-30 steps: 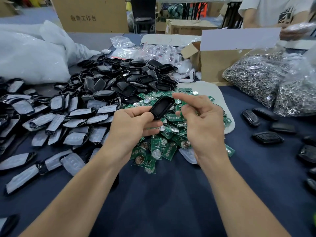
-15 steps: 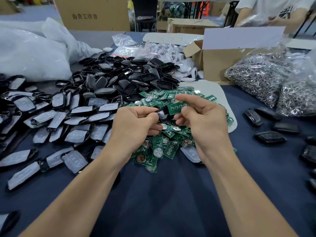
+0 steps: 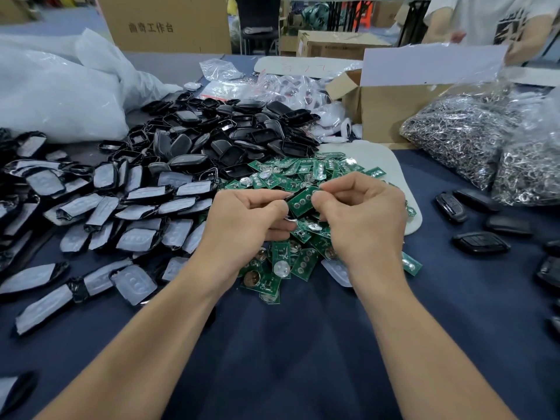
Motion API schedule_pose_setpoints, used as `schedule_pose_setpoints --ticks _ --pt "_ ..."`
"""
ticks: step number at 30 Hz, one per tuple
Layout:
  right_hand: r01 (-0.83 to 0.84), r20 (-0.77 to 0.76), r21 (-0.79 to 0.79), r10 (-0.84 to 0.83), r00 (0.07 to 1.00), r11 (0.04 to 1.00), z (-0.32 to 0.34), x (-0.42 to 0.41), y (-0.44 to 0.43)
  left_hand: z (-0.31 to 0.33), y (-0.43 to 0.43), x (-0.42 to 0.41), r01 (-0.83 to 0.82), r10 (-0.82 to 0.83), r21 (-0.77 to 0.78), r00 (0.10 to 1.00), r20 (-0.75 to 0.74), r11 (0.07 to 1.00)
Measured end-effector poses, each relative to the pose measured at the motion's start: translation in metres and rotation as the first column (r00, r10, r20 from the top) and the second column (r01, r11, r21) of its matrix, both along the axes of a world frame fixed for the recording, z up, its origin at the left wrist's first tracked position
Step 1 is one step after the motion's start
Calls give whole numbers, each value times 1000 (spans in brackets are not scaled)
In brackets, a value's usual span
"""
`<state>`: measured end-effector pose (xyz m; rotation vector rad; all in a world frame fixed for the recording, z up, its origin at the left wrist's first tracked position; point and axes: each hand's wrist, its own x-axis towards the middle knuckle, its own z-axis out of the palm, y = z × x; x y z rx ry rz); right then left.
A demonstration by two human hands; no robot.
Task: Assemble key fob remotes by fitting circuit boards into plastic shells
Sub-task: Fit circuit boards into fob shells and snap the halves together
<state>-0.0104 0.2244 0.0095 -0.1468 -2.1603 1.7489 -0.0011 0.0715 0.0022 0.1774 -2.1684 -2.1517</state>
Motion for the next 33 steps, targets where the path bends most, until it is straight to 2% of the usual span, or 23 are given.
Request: schedule_pose_setpoints --ticks 10,20,33 --pt "118 1 104 -118 993 988 0 2 -6 2 5 2 -33 33 1 999 -32 999" --pt "123 3 126 -124 992 984 0 0 -6 2 9 3 -65 67 82 998 -20 994" --pt "121 -13 156 -120 993 980 1 1 -4 4 8 3 -76 78 68 997 -24 995"
